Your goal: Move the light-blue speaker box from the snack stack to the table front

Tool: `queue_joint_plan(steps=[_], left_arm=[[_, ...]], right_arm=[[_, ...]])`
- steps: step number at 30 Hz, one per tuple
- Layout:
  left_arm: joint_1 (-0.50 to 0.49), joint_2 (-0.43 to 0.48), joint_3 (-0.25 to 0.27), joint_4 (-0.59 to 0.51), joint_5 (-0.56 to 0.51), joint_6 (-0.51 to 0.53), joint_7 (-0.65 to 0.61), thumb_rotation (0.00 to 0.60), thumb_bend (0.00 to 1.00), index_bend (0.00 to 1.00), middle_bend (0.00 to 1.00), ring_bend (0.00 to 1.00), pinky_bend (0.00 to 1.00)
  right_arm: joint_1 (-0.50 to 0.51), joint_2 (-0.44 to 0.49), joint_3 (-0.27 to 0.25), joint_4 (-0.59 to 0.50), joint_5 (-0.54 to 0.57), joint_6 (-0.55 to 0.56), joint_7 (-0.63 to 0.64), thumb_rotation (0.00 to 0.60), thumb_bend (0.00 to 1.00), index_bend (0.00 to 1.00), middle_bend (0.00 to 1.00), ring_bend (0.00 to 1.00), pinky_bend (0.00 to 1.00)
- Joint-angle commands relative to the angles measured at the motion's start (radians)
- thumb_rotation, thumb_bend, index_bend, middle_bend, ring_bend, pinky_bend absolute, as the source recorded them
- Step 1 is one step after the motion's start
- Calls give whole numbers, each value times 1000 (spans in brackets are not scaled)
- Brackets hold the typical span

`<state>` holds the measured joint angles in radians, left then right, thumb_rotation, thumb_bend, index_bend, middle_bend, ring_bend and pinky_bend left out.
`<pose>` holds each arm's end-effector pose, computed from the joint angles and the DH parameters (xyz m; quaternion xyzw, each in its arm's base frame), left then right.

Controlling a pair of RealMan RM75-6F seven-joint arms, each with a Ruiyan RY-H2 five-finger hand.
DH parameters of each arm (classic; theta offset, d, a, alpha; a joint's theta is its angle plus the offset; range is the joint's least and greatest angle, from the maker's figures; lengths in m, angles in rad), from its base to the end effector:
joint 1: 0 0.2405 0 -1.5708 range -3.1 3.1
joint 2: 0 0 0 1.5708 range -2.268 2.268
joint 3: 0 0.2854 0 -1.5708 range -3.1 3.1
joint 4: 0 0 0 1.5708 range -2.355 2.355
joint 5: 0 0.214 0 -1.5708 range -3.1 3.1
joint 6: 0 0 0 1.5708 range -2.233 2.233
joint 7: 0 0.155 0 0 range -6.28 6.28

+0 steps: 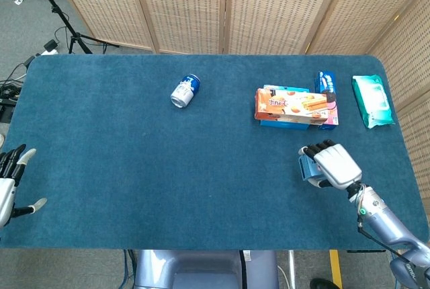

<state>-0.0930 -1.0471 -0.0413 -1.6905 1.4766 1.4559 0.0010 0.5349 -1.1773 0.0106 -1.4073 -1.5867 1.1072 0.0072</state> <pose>-0.3317 0.1944 0.1815 -0.5955 -0.4025 -0.3790 0.5828 -0.2813 -0.3313 0.1096 0.7832 -0.2752 0.3294 0.4498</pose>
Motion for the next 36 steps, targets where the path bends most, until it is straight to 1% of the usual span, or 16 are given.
queue_joint_plan(steps=[1, 2, 3, 4, 6, 7, 8, 11, 13, 17, 20, 25, 28, 29, 33, 36], left_arm=[[1, 2, 1, 0, 2, 1, -6, 600, 0, 0, 0, 0, 0], [1, 3, 2, 0, 3, 1, -8, 600, 0, 0, 0, 0, 0], [2, 4, 2, 0, 3, 2, -10, 600, 0, 0, 0, 0, 0], [2, 4, 2, 1, 3, 3, -11, 600, 0, 0, 0, 0, 0], [2, 5, 1, 1, 2, 3, -13, 600, 0, 0, 0, 0, 0], [2, 5, 2, 1, 3, 3, -14, 600, 0, 0, 0, 0, 0], [2, 6, 2, 1, 3, 2, -13, 600, 0, 0, 0, 0, 0], [2, 6, 4, 0, 6, 2, -13, 600, 0, 0, 0, 0, 0], [5, 9, 4, -2, 9, 9, -20, 600, 0, 0, 0, 0, 0], [9, 14, 7, -1, 18, 16, -30, 600, 0, 0, 0, 0, 0], [10, 15, 10, -1, 25, 20, -34, 600, 0, 0, 0, 0, 0], [17, 21, 13, -3, 38, 35, -48, 600, 0, 0, 0, 0, 0], [20, 24, 13, -1, 40, 41, -57, 600, 0, 0, 0, 0, 0], [20, 24, 13, -1, 41, 41, -58, 600, 0, 0, 0, 0, 0], [19, 25, 16, 1, 39, 34, -58, 600, 0, 0, 0, 0, 0], [18, 25, 15, 0, 36, 31, -57, 600, 0, 0, 0, 0, 0]], right_arm=[[-16, -53, -9, 45, 11, 1, -14, 600, 433, 350, 437, 457, 320], [-17, -60, -10, 51, 15, -3, -17, 600, 396, 340, 406, 438, 320], [-18, -67, -9, 56, 17, -3, -20, 600, 322, 299, 325, 377, 320], [-20, -74, -10, 59, 19, -4, -23, 600, 211, 219, 206, 269, 315], [-25, -74, -18, 40, 36, -27, -22, 600, 46, 64, 45, 78, 275], [-24, -69, -20, 28, 41, -36, -18, 600, 3, 12, 3, 15, 237], [-24, -63, -21, 13, 49, -47, -12, 600, 0, 0, 0, 1, 211], [-27, -44, -21, -36, 70, -64, -6, 600, 0, 0, 0, 0, 133], [-43, -25, -29, -82, 56, -37, -1, 600, 0, 0, 0, 0, 105], [-69, 27, -51, -138, 7, 16, 3, 600, 0, 0, 0, 0, 100], [-75, 49, -58, -147, -15, 34, 6, 600, 0, 0, 0, 0, 100], [-75, 30, -40, -76, 1, 38, 42, 600, 0, 0, 0, 0, 100], [-73, -2, -32, -3, 10, 29, 78, 600, 0, 0, 2, 0, 100], [-71, -15, -30, 24, 17, 21, 91, 600, 0, 3, 17, 5, 103], [-57, -47, -25, 92, 37, -23, 165, 600, 0, 66, 147, 139, 176], [-49, -54, -33, 115, 27, -40, 190, 600, 0, 118, 200, 191, 192]])
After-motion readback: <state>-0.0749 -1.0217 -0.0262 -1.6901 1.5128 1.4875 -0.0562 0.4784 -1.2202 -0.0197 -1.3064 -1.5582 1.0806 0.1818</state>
